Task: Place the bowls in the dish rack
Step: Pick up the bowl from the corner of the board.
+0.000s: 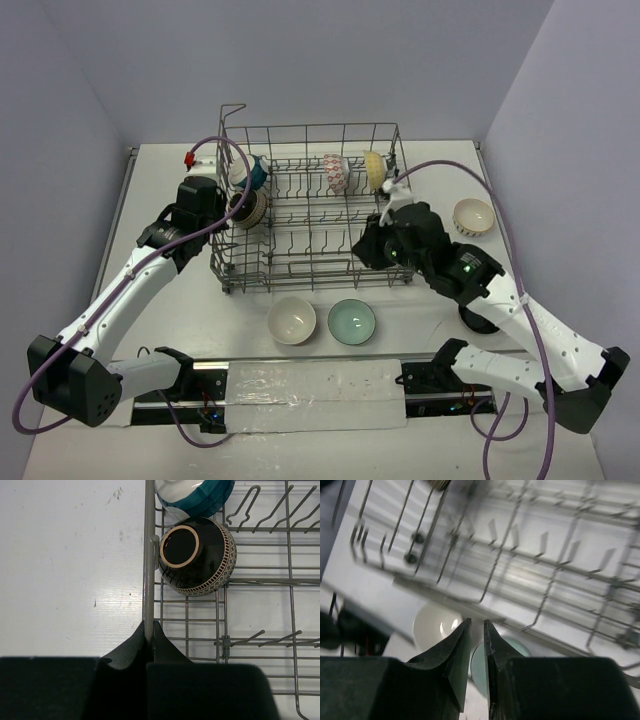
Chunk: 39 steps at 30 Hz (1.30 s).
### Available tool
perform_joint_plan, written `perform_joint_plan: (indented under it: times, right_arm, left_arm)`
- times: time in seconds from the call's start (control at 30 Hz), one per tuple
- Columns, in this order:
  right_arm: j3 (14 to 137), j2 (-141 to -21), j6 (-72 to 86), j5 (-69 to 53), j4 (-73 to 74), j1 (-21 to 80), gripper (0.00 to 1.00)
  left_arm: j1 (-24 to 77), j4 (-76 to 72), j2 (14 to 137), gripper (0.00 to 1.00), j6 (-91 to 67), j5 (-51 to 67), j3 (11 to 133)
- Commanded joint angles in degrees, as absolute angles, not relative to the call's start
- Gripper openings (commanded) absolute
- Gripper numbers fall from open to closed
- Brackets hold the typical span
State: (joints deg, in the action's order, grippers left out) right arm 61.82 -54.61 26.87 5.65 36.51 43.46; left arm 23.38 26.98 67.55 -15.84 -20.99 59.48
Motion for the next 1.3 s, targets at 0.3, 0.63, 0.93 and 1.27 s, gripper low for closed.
perform_joint_plan:
  times: [0.3,0.63,0.93,1.27]
  right_arm:
    - [55.5,-63.9,13.1,-1.9,26.6,65.2,0.27]
    - [59.3,-82.5,11.0,-5.1,20.1,71.6,0.29]
    - [60.0,-89.5,11.0,-7.6,16.7,73.0,0.30]
    - [61.5,-94.2,11.8,-9.4,15.3,73.9,0.30]
  left_arm:
    - [24.1,29.7,67.0,0.00,-14.8,-14.7,58.8]
    - [24.1,29.6,67.3,0.00,-14.8,-14.4,58.7]
    - [24.1,29.6,67.2,0.00,-14.7,-14.4,58.7]
    - [24.1,29.6,67.2,0.00,-14.7,-13.9,58.7]
